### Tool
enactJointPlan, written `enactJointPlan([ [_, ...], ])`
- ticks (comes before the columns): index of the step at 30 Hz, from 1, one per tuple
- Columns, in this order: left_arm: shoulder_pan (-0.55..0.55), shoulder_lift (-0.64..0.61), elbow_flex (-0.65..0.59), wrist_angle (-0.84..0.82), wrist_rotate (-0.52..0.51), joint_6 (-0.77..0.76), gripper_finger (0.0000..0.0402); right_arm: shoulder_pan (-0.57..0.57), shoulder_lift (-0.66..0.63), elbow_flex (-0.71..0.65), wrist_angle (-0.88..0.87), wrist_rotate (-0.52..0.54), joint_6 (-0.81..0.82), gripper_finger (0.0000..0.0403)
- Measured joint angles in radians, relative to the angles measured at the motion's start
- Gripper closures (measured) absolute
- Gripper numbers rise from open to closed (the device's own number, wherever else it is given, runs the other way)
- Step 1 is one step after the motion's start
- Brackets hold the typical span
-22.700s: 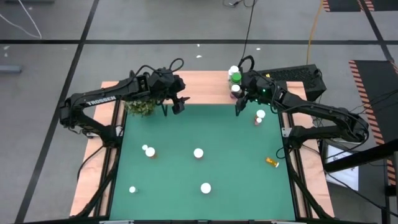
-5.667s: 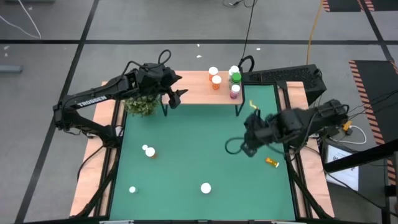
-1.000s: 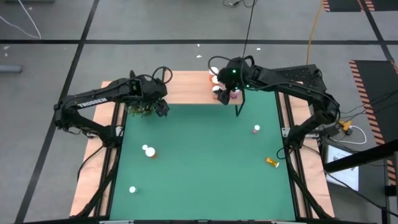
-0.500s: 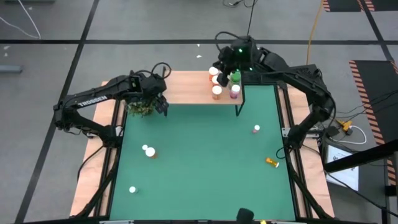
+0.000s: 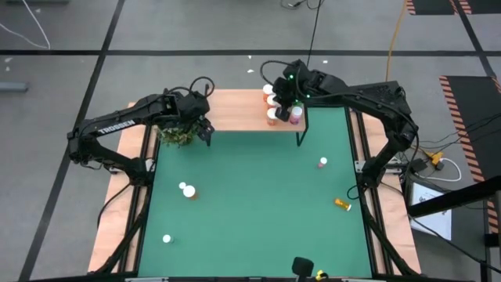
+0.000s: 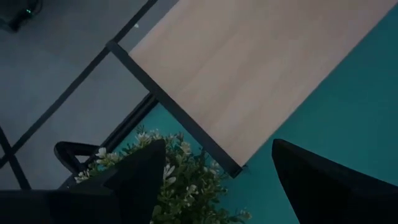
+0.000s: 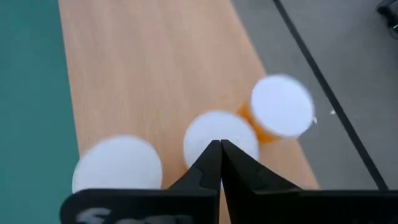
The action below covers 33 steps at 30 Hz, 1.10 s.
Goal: Pick and place medicine bottles onto shelf by color
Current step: Adjust the large orange medicine bottle on the shelf, then put the large orange medicine bottle on the shelf
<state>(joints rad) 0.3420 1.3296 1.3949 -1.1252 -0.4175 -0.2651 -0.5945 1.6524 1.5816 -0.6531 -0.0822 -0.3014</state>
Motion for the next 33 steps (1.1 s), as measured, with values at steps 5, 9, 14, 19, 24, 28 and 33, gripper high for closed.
enactJointPlan([
  [5, 0.009, 0.000, 0.000, 0.015, -0.001, 0.001, 0.0105, 0.000, -0.001, -0.028, 0.031, -0.002, -0.018, 0.0402],
  [9, 0.008, 0.000, 0.000, 0.035, -0.001, 0.006, 0.0105, 0.000, -0.001, -0.033, 0.050, -0.005, -0.030, 0.0403],
  [14, 0.008, 0.000, 0.000, 0.033, -0.001, 0.005, 0.0105, 0.000, 0.000, -0.033, 0.058, -0.052, -0.017, 0.0403],
  [19, 0.008, 0.000, 0.000, 0.030, -0.001, -0.020, 0.0105, 0.000, -0.011, -0.035, 0.073, -0.050, -0.022, 0.0403],
  [24, -0.008, 0.000, 0.000, 0.015, 0.007, -0.077, 0.0105, 0.001, -0.075, -0.035, 0.163, -0.052, -0.017, 0.0403],
  [28, -0.040, 0.000, 0.000, -0.065, 0.075, -0.144, 0.0105, 0.014, -0.126, -0.035, 0.266, -0.085, 0.072, 0.0403],
  [33, -0.129, 0.000, -0.001, -0.184, 0.126, -0.191, 0.0105, 0.073, -0.144, -0.033, 0.457, -0.339, 0.191, 0.0403],
])
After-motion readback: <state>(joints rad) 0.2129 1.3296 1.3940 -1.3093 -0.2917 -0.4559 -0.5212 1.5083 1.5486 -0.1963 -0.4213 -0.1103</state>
